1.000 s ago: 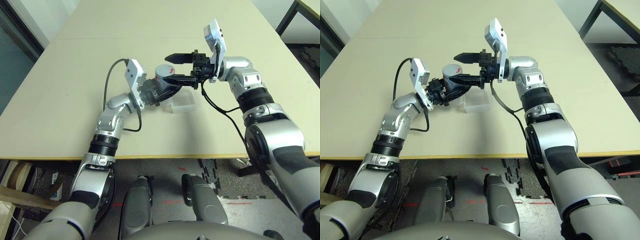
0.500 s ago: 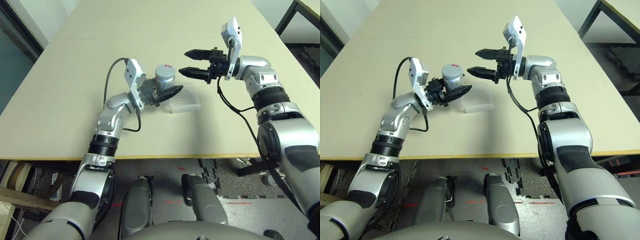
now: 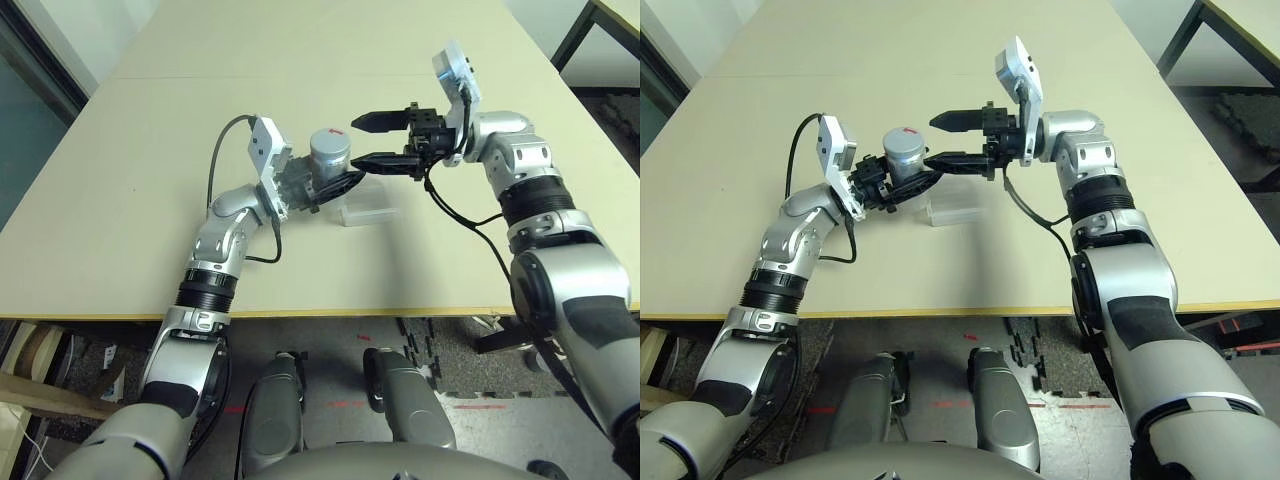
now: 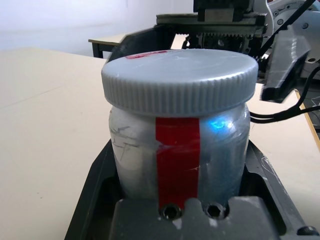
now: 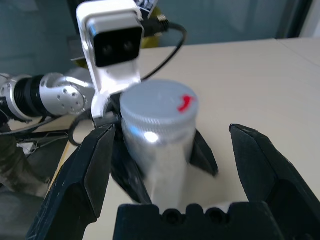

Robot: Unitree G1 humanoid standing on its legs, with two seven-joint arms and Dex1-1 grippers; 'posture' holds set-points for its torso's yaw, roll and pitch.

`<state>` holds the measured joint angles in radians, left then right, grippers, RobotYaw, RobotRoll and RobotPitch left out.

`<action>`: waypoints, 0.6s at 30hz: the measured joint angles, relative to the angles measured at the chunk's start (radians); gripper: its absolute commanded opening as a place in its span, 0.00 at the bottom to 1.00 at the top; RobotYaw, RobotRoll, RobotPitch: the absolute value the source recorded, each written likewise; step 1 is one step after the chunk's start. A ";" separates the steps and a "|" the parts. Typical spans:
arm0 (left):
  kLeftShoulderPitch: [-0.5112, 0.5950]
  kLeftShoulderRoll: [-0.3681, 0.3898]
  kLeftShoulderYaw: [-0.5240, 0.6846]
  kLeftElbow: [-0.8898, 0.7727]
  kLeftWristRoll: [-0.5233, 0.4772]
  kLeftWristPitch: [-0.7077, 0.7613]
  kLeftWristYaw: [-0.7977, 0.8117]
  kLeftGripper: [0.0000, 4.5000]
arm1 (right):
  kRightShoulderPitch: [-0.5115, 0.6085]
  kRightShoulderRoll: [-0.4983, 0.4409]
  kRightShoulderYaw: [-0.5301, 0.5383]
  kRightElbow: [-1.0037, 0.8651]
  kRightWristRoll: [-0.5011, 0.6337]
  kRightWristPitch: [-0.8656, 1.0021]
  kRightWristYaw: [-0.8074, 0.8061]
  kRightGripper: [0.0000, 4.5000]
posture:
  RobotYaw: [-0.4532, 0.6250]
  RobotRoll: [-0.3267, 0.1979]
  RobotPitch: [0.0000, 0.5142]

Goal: Pour the medicine from the bottle into the box.

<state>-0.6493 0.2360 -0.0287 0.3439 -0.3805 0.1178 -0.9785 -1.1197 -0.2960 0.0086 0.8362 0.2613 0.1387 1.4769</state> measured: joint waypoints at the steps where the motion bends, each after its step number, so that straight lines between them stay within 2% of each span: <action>1: 0.000 -0.001 0.000 0.002 0.000 0.000 0.000 0.58 | 0.000 0.008 0.001 -0.003 0.000 0.000 -0.006 1.00 | 0.28 0.62 0.29; 18: 0.000 -0.011 -0.011 0.007 0.000 -0.001 -0.001 0.58 | -0.043 0.103 0.009 0.056 -0.013 -0.059 -0.100 1.00 | 0.29 0.62 0.29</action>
<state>-0.6492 0.2249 -0.0398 0.3505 -0.3803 0.1168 -0.9791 -1.1631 -0.1932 0.0175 0.8918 0.2481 0.0793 1.3767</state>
